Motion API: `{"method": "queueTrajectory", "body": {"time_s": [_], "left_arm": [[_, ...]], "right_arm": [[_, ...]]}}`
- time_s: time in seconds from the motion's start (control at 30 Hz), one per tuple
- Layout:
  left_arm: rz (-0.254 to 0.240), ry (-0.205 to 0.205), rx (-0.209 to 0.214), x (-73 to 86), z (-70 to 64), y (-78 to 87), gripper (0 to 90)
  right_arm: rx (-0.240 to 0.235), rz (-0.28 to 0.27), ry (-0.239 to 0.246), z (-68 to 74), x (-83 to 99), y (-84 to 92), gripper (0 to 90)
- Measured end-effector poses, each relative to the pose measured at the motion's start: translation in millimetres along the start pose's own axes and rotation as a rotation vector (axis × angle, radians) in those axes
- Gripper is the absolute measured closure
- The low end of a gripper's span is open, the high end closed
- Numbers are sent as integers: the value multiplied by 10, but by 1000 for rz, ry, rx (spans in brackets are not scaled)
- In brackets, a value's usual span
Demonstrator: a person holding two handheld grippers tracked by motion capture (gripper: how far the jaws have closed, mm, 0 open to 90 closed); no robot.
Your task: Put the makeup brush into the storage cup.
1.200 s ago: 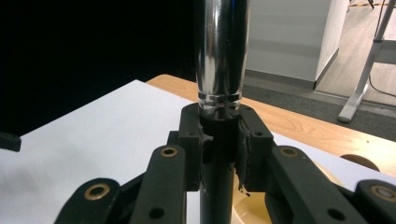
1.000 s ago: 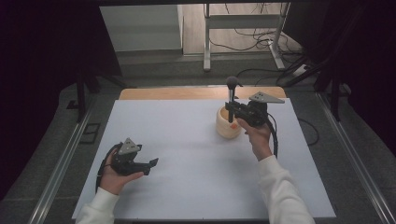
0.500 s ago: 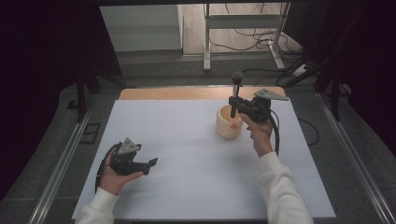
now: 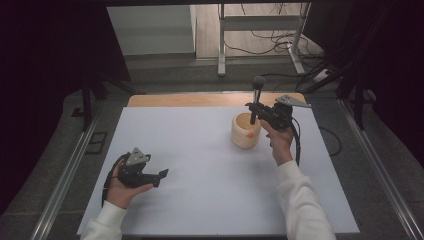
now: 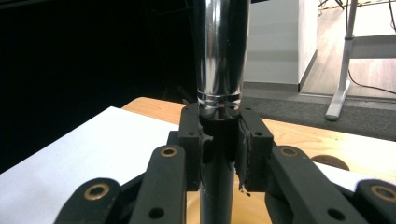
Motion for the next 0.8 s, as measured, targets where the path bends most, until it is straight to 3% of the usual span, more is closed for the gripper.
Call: {"method": "queueTrajectory", "body": {"time_s": [0.5, 0.8], "left_arm": [[9, 2, 4, 15, 1, -12, 159], [11, -1, 6, 17, -1, -13, 160]], "right_arm": [[21, 36, 22, -27, 224, -198, 745], [32, 44, 22, -63, 275, -208, 744]]}}
Point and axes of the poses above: each handheld gripper's, and its own axes: y roughly backward along the jaws, x roughly out of its underside, z roughly to its left, the point moved 9 cm from there along -y, roughly forward along the jaws, and after that the axes turned 2 degrees about z, right-handed, at the moved point
